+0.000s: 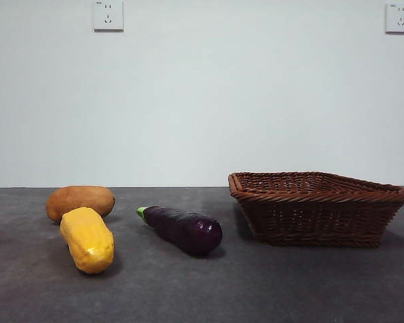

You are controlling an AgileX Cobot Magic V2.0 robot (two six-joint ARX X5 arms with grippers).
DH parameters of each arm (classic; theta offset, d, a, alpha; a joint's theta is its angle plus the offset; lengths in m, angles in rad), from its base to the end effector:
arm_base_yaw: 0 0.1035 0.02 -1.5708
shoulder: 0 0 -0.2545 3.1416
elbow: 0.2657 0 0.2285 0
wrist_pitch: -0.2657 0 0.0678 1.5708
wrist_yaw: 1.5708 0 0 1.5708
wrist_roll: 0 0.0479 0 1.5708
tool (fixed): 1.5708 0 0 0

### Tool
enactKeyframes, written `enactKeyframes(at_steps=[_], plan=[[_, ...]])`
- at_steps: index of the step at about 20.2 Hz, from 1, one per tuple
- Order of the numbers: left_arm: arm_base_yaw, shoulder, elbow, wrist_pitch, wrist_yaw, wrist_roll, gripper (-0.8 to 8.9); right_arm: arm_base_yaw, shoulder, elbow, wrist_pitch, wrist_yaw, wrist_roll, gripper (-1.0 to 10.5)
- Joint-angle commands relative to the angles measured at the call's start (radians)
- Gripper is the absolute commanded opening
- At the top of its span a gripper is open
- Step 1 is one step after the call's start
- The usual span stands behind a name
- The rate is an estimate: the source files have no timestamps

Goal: Help me put the vegetables on the table into the basket

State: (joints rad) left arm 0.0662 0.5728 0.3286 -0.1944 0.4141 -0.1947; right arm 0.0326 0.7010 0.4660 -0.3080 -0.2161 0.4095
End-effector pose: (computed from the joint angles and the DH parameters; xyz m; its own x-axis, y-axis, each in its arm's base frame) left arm 0.1366 -0.0103 0.1989 0.8536 -0.3467 -0.3888 0.2152 0.9144 -0.3428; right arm 0.1516 0.0152 0.2155 0.8288 0.2416 -0.5047 0.0081 0.8967 0.4425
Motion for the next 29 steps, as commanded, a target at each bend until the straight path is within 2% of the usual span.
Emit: enactKeyframes(at_steps=[1, 3, 7, 11, 15, 18, 19, 22, 23, 27, 29], plan=[[0.0, 0.026, 0.015, -0.003, 0.055, -0.043, -0.04, 0.0, 0.034, 0.049, -0.071, -0.004, 0.01, 0.0], [0.0, 0.046, 0.028, -0.027, 0.13, -0.115, -0.04, 0.0, 0.05, 0.079, -0.13, -0.005, 0.01, 0.0], [0.0, 0.078, 0.033, -0.027, 0.257, -0.156, -0.04, 0.0, 0.066, 0.114, -0.191, -0.037, 0.003, 0.0], [0.0, 0.118, 0.033, -0.029, 0.304, -0.198, -0.04, 0.0, 0.153, 0.169, -0.198, -0.177, -0.037, 0.0], [0.0, 0.177, 0.033, -0.038, 0.36, -0.198, -0.04, 0.0, 0.317, 0.263, -0.246, -0.299, -0.082, 0.0], [-0.002, 0.219, 0.033, -0.059, 0.391, -0.193, -0.04, 0.0, 0.454, 0.354, -0.3, -0.301, -0.128, 0.1], [-0.002, 0.23, 0.033, -0.06, 0.401, -0.193, -0.04, 0.0, 0.499, 0.389, -0.323, -0.301, -0.148, 0.8], [-0.002, 0.253, 0.033, -0.063, 0.406, -0.193, -0.04, 0.0, 0.628, 0.504, -0.404, -0.294, -0.186, 4.2], [-0.002, 0.257, 0.033, -0.064, 0.406, -0.193, -0.04, 0.0, 0.666, 0.543, -0.428, -0.277, -0.194, 4.8], [-0.002, 0.268, 0.033, -0.107, 0.406, -0.146, -0.04, 0.0, 0.81, 0.692, -0.486, -0.151, -0.239, 5.1], [-0.002, 0.268, 0.033, -0.13, 0.405, -0.114, -0.04, 0.0, 0.883, 0.755, -0.487, -0.142, -0.248, 5.1]])
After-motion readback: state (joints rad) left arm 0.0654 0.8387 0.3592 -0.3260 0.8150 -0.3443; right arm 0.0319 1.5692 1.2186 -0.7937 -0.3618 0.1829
